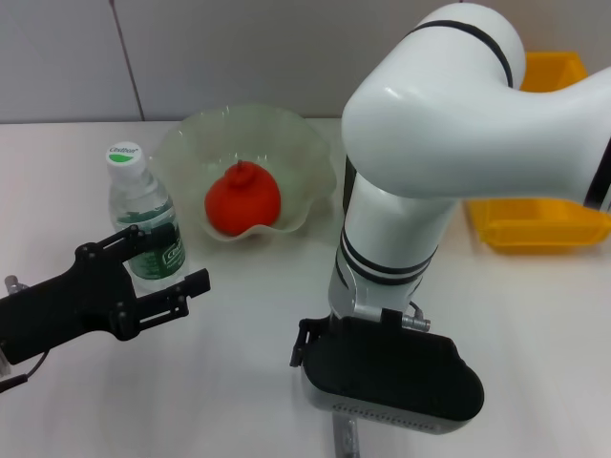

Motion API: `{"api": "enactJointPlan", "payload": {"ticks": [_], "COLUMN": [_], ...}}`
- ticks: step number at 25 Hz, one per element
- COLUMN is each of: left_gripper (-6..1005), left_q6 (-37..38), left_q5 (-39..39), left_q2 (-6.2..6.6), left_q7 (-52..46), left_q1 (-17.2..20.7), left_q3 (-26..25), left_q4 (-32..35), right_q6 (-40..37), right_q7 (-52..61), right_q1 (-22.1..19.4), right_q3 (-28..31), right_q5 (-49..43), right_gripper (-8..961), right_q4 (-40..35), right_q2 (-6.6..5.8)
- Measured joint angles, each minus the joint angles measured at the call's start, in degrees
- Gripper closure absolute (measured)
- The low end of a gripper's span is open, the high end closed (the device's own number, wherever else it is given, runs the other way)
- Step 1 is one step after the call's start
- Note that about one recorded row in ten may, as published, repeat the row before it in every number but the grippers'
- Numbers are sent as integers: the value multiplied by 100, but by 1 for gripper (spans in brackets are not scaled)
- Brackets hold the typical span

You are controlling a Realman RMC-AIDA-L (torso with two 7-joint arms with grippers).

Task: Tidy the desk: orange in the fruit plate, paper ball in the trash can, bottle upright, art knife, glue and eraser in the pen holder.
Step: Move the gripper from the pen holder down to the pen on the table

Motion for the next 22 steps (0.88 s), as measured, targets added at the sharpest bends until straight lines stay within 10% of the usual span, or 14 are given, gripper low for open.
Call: {"api": "enactJointPlan", "payload": {"ticks": [22], "left_gripper": [194], "left_q6": [21], "left_q5": [79], "left_q2": [188], "left_q7": [-56], "left_q1": [247], "left_q3": [60], "left_q4": [-2], "right_q6": [96], "right_q7": [-29], "right_q1": [-134], "right_q3": [-341], "right_q5": [27], "right_gripper": [392], "right_q4": [-1], "right_q2": [-1]}}
